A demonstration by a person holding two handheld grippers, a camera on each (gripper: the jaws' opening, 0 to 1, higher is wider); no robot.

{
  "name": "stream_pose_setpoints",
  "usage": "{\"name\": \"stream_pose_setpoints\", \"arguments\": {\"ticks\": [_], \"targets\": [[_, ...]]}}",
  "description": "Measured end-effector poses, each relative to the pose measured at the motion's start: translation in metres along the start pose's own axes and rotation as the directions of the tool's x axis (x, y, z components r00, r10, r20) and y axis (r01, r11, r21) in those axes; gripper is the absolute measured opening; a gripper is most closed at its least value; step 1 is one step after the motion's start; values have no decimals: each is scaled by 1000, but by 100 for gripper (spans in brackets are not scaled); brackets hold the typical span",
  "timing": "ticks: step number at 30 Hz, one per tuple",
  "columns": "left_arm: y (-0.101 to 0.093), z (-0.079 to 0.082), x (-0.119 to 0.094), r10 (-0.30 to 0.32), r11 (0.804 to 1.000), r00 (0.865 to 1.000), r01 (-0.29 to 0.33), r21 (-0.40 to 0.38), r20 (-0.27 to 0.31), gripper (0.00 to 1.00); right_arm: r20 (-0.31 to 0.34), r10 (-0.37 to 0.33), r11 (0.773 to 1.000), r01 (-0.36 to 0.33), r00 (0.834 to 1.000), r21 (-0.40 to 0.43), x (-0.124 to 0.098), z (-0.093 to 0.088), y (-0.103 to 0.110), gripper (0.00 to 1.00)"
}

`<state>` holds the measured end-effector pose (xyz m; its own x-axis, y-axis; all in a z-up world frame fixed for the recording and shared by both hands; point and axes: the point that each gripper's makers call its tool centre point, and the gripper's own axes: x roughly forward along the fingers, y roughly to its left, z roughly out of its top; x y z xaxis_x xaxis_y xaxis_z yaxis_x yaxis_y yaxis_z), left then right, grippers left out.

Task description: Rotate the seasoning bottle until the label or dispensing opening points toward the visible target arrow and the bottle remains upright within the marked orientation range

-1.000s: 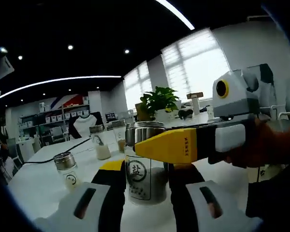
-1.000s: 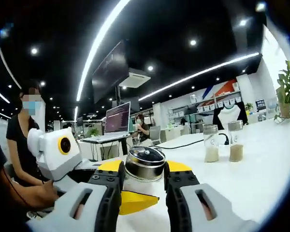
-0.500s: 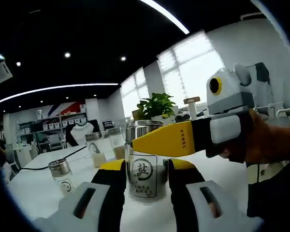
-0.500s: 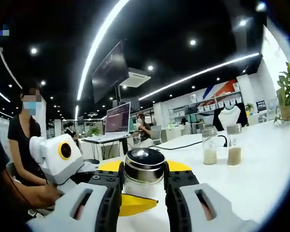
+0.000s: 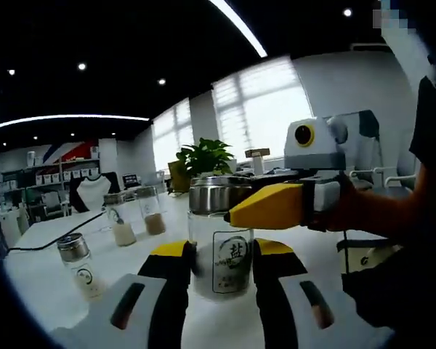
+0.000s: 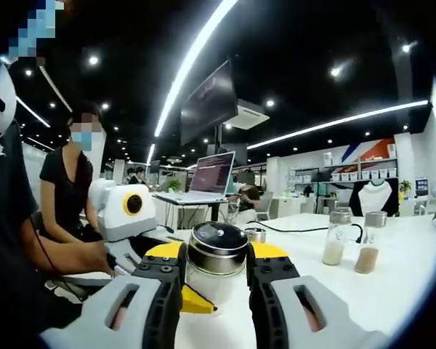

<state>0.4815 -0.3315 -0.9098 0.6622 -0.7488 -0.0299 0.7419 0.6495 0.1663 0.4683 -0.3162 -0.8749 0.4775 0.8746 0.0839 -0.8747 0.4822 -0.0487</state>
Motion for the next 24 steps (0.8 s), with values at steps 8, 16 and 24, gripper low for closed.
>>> {"name": "stream_pose_setpoints", "arguments": {"ticks": [8,16,24], "targets": [[14,6,3,208,972,977,-212,102,47,35,35,-189,958,176,981,227,6,2,-19,31],[16,-6,10,189,977,982,-188,98,6,35,-64,-147,989,149,987,25,10,-5,-17,30],[-1,-9,7,-17,1000,1000,17,-15,3,36,-81,30,998,-34,996,-47,4,-1,-1,30]]}}
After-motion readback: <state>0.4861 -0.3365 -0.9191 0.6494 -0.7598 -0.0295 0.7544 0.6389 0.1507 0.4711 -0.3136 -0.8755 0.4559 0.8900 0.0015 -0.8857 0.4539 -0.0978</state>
